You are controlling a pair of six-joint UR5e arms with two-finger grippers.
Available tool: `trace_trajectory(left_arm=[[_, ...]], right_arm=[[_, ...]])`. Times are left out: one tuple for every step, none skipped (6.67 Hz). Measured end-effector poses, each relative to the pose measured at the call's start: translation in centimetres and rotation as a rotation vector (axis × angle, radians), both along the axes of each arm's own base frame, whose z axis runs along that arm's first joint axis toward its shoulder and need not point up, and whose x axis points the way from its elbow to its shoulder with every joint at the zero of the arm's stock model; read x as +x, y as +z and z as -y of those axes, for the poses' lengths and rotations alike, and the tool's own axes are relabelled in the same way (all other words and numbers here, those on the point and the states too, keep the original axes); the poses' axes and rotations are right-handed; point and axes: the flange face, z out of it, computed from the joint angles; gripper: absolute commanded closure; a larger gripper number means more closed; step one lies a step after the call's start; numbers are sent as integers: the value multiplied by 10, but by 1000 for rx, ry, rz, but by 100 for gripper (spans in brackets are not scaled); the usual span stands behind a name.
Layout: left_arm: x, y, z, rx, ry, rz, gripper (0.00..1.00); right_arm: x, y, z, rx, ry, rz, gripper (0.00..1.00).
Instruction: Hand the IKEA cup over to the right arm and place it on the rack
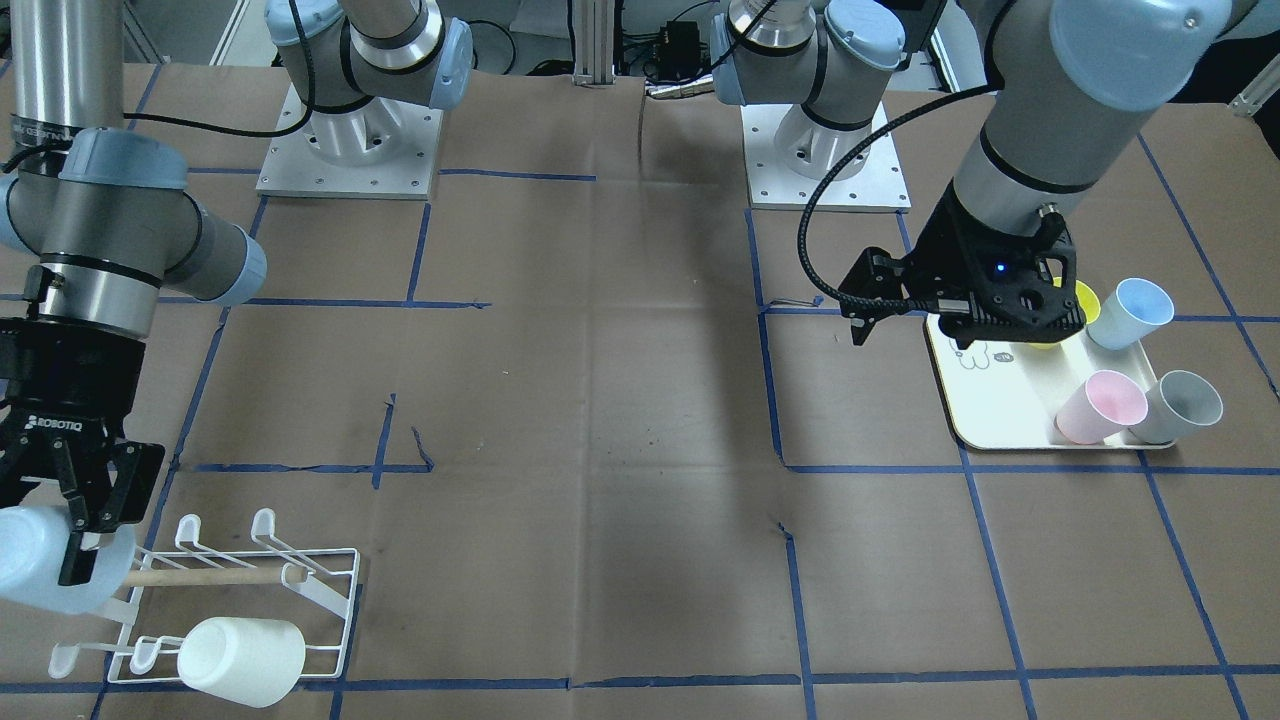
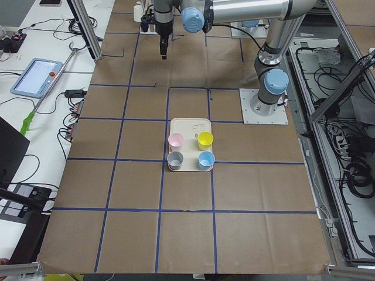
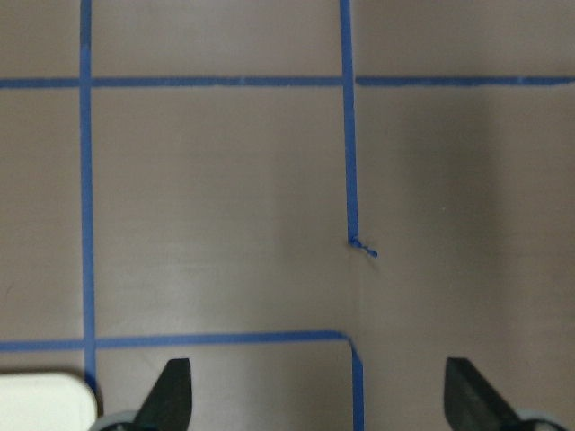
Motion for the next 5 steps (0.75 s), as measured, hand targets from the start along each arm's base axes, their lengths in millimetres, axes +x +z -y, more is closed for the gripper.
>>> trace_trajectory(left_arm=[[-7, 11, -11, 0, -10, -2, 1], [-10, 18, -17, -8, -13, -5, 1], [-12, 22, -20, -15, -14, -6, 1], [-12, 23, -21, -18, -14, -7, 1], [-12, 23, -21, -19, -14, -6, 1]], right_arm=[[-7, -6, 12, -21, -2, -23, 91], [-14, -15, 24, -44, -7, -35, 91], [-25, -28, 35, -62, -12, -40, 91], [-36, -39, 43, -69, -4, -41, 91], [-44, -47, 47, -67, 8, -42, 91]])
